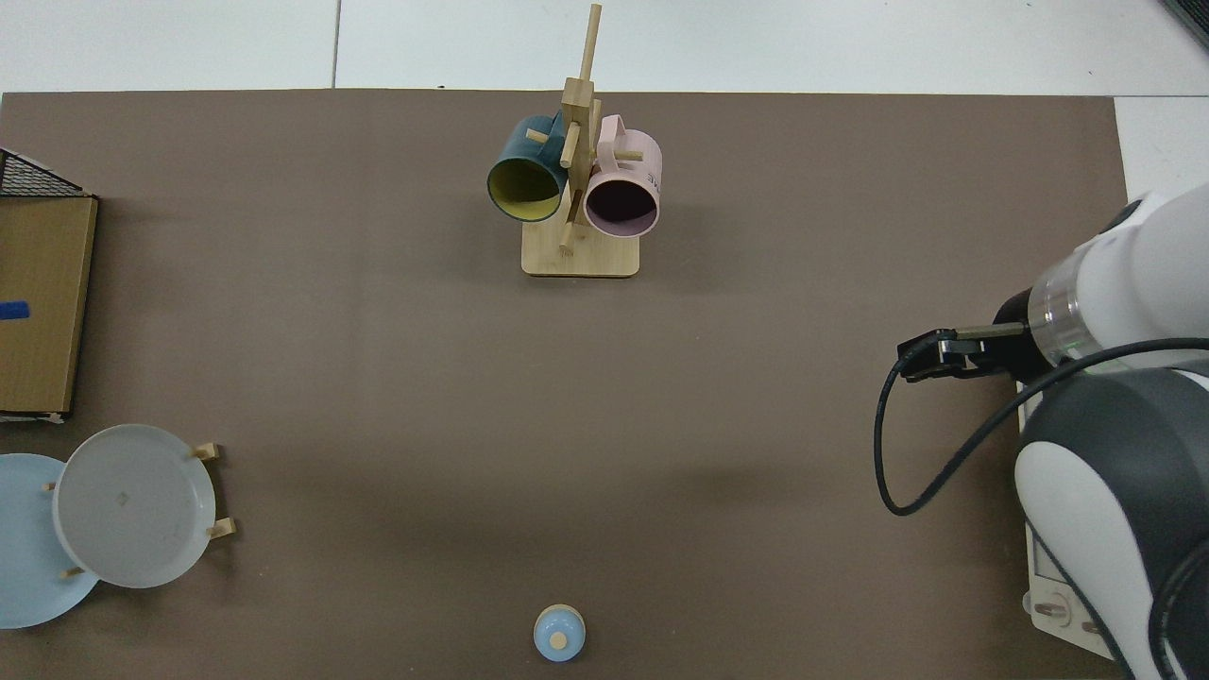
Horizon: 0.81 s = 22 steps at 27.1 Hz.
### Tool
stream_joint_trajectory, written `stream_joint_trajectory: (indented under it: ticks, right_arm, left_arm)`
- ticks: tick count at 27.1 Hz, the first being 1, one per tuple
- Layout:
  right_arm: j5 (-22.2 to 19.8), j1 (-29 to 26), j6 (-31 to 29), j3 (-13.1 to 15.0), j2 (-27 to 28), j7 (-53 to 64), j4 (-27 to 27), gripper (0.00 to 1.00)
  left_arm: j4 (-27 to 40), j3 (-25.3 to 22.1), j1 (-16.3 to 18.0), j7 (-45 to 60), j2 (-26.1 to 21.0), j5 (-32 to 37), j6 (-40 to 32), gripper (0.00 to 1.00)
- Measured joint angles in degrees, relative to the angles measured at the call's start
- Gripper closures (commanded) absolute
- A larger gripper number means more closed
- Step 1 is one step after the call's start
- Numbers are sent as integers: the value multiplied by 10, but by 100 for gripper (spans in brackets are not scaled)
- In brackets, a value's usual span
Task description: Put markers into pen holder
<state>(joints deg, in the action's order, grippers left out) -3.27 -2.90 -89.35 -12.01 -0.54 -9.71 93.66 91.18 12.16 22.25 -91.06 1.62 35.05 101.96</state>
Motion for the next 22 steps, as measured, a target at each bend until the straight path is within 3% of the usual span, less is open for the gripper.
stream_joint_trajectory:
  ticks: [12,22]
  right_arm:
    - [-4,0,-3,-1,13,0,-15,1]
    - [-3,-8,-3,0,13,-10,-13,1]
  left_arm:
    - [-35,0,24,-98,-33,52,69,100]
    - [-92,-1,66,-192,-108,75,138,100]
